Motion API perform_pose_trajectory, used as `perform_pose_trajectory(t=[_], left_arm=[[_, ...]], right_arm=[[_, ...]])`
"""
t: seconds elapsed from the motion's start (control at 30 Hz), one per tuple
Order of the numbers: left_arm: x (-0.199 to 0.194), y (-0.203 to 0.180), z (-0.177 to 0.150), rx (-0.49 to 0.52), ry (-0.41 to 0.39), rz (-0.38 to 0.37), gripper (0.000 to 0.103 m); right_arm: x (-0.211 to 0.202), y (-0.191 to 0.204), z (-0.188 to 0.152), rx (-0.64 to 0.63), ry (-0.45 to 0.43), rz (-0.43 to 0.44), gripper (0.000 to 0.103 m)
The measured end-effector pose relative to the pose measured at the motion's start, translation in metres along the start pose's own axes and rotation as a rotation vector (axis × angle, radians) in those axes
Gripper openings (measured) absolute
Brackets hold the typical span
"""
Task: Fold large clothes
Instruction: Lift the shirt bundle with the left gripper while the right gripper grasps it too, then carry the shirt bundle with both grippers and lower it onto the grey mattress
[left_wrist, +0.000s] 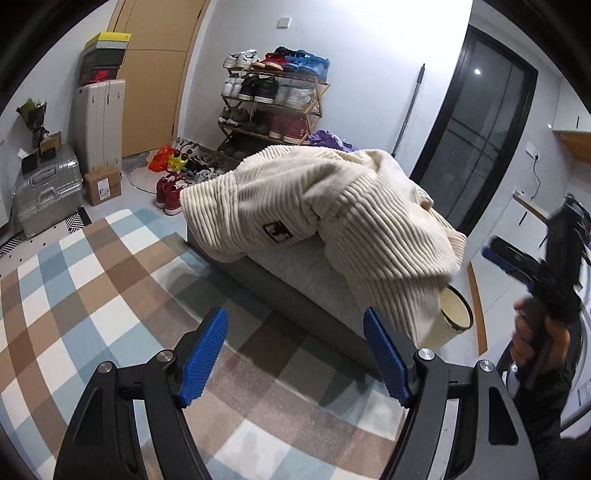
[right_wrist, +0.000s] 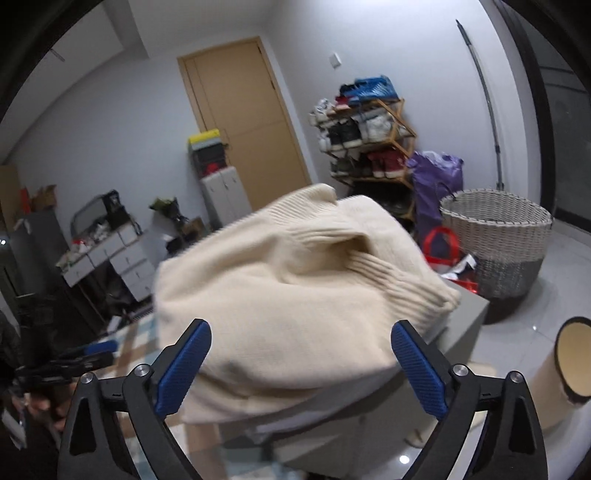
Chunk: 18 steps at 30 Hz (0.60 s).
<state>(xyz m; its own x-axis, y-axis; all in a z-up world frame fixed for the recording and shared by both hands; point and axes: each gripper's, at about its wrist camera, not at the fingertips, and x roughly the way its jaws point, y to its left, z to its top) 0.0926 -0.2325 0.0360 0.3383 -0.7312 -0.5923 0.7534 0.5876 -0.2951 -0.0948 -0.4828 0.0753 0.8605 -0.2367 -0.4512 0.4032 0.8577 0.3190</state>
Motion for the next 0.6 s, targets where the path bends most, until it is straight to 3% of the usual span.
perform_pose_trajectory(t=[0.13, 0.3, 0.47, 0.6], left_arm=[[0.029, 0.035, 0.019, -0.159, 0.008, -0.028, 0.072], [0.079, 0.083, 0.055, -0.39, 0.067, -0.19, 0.072], [0.125, 0.094, 0.076, -0.5, 0.176, -0.349, 0.074], [0.154, 0.107, 0.073, -0.616, 0.26, -0.401, 0.079]], right_arm=[[-0.002, -0.005, -0.028, 0.18, 0.008, 0.116, 0.099], [0.023, 0.007, -0.069, 0.315, 0.118, 0.269, 0.093], [0.054, 0.003, -0.073, 0.392, 0.13, 0.277, 0.09], [0.081, -0.005, -0.065, 0.457, 0.136, 0.275, 0.088]])
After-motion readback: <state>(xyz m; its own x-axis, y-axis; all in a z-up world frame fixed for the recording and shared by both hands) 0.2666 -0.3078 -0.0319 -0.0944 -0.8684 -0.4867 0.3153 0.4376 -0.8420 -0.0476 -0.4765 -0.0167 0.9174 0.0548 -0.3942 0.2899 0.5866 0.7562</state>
